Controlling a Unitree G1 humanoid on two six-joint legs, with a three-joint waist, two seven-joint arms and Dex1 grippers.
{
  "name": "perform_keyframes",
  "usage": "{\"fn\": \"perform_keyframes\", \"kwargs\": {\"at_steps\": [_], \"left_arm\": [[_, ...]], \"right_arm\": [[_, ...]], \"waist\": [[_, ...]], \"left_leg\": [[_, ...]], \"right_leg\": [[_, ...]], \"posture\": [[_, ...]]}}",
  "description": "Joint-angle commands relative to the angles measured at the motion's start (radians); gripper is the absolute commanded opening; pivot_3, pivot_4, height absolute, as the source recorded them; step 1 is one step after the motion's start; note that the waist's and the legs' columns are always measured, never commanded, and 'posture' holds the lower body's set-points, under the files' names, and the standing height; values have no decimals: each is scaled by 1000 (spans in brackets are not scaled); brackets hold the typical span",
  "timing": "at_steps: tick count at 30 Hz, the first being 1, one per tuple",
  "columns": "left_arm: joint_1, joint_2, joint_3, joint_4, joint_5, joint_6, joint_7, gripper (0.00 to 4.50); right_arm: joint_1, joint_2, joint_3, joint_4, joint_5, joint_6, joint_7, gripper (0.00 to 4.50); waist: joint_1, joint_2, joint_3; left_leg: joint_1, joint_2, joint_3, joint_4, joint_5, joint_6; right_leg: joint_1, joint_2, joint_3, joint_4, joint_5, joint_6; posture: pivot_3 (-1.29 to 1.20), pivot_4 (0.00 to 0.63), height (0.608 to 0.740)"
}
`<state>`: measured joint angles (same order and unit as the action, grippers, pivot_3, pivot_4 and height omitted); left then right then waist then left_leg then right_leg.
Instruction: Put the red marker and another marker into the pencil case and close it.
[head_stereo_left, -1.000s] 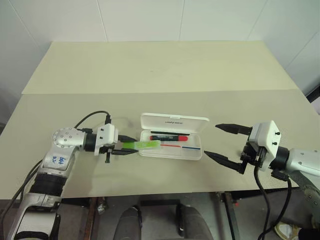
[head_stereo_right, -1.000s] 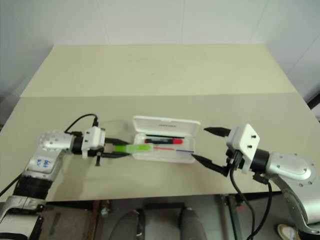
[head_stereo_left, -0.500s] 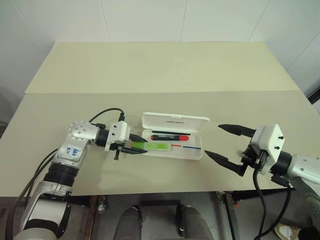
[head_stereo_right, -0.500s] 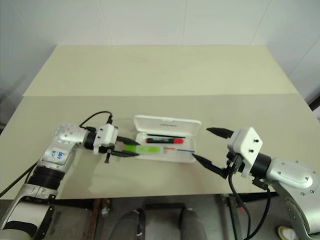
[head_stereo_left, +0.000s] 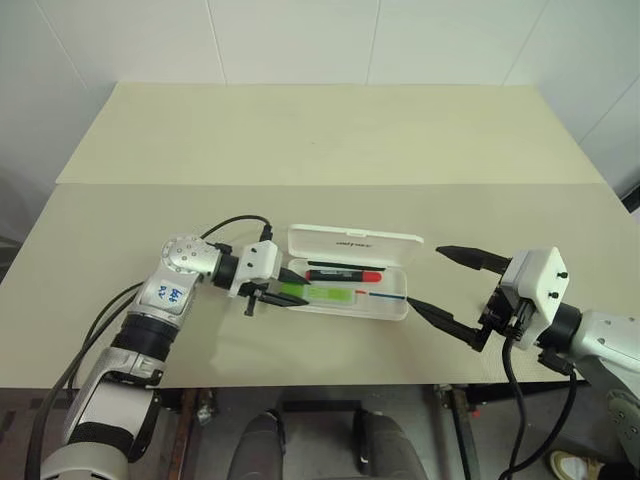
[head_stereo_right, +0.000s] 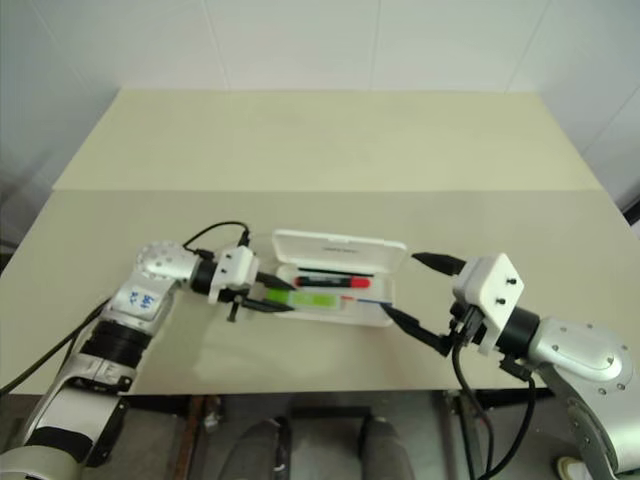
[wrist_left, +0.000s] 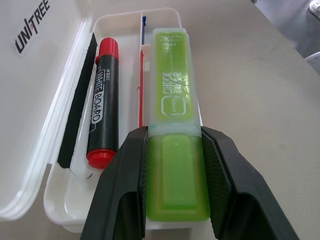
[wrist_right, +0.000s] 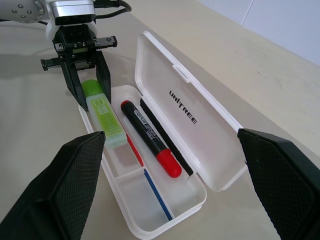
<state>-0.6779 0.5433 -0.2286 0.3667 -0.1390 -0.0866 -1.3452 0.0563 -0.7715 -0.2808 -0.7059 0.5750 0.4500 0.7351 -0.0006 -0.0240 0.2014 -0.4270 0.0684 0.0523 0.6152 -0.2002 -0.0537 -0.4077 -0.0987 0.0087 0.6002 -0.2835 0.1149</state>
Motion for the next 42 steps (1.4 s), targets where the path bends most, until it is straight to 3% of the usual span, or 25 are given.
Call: {"fn": "perform_keyframes", "kwargs": {"at_steps": [1,19,20,28,36,42], "left_arm": [[-34,-13,-8,-17,7,12,5,1128],[-69,-26,-27,-53,16,81,-7,1128],[-66,-24,-28,-56,17,83,-10,1881],[-57,-24,-26,-61,28,79,5,4472],[-47,-12,-1,-116,-23,122,-16,4472],[58,62,72,-354,-225,335,-97,4472]], "right_arm": [[1,8,-9,-44,15,0,-18,4500],[-9,28,11,-53,14,8,-41,4500],[-10,28,11,-52,15,8,-41,4500],[-24,29,20,-47,14,9,-41,4500],[-5,21,22,-41,17,12,-29,4500],[80,19,-32,4,19,25,-15,4500]], "waist": [[0,0,0],[0,0,0],[0,0,0],[0,0,0],[0,0,0],[-3,0,0]], "left_leg": [[0,0,0,0,0,0],[0,0,0,1,0,0],[0,0,0,1,0,0],[0,0,0,1,0,0],[0,0,0,1,0,0],[0,0,-1,1,0,0]], "right_leg": [[0,0,0,0,0,0],[0,0,0,1,0,0],[0,0,0,1,0,0],[0,0,0,2,0,0],[0,0,0,2,0,0],[0,1,0,4,0,0]], "posture": [[0,150,740],[0,150,740],[0,150,740],[0,150,740],[0,150,740],[0,150,740]]}}
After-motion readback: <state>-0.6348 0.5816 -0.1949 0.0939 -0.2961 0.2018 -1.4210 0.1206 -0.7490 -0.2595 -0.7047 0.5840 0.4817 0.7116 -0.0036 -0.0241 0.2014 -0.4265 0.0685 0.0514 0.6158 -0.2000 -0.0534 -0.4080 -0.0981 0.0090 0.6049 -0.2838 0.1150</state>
